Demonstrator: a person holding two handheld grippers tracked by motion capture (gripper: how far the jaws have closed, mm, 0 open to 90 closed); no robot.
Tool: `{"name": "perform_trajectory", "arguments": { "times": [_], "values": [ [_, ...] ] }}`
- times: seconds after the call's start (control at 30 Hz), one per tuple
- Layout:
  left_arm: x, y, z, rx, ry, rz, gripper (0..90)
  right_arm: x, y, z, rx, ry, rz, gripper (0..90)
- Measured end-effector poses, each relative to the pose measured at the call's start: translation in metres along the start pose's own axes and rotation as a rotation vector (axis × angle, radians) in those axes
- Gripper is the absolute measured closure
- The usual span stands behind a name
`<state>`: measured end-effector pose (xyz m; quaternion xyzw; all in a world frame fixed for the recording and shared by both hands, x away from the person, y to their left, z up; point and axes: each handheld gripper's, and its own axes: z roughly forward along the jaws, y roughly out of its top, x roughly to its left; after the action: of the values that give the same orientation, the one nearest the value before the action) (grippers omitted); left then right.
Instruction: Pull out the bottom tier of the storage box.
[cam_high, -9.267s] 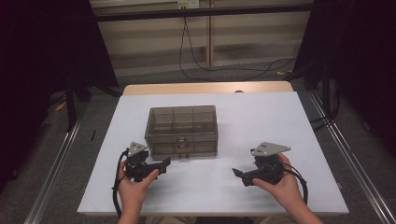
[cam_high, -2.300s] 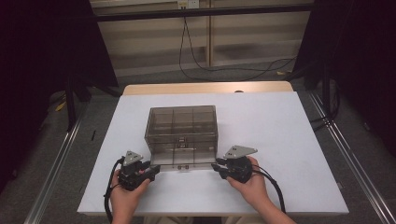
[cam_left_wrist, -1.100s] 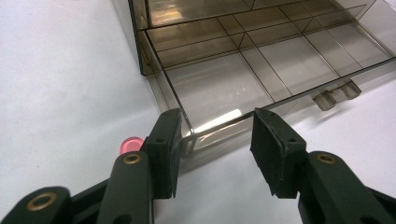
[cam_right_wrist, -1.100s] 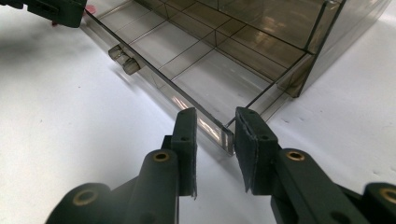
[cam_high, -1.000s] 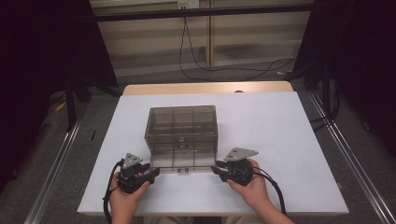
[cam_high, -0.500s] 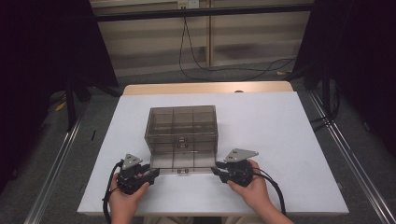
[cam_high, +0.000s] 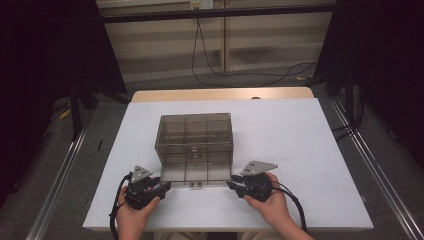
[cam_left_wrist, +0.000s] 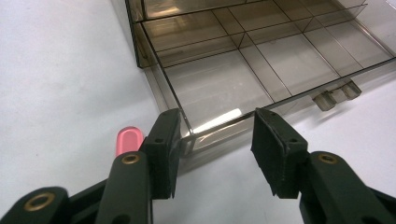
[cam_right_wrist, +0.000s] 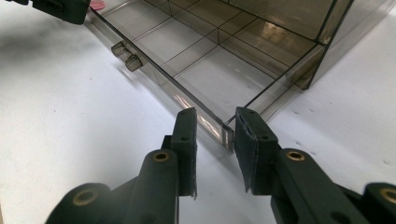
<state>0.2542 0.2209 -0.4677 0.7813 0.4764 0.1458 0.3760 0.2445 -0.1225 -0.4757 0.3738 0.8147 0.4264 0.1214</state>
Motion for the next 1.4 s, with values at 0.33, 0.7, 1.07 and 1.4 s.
{"name": "perform_trajectory", "arguments": {
  "times": [0.33,0.7,1.07,1.4],
  "values": [
    [-0.001,-0.001,-0.001,-0.004,-0.001,-0.008,52.7,0.0,0.0,-0.001,0.005,0.009,-0.002,71.6],
    [0.0,-0.001,-0.002,0.003,0.003,0.006,52.5,0.001,-0.001,-0.002,0.006,0.015,-0.009,71.7],
    [0.002,-0.001,-0.005,0.003,-0.014,0.002,45.3,0.002,-0.001,-0.002,0.008,-0.013,-0.039,62.3],
    [0.005,0.0,-0.01,-0.008,-0.016,-0.009,36.0,-0.009,0.001,-0.016,0.005,-0.05,-0.025,53.4]
  ]
}}
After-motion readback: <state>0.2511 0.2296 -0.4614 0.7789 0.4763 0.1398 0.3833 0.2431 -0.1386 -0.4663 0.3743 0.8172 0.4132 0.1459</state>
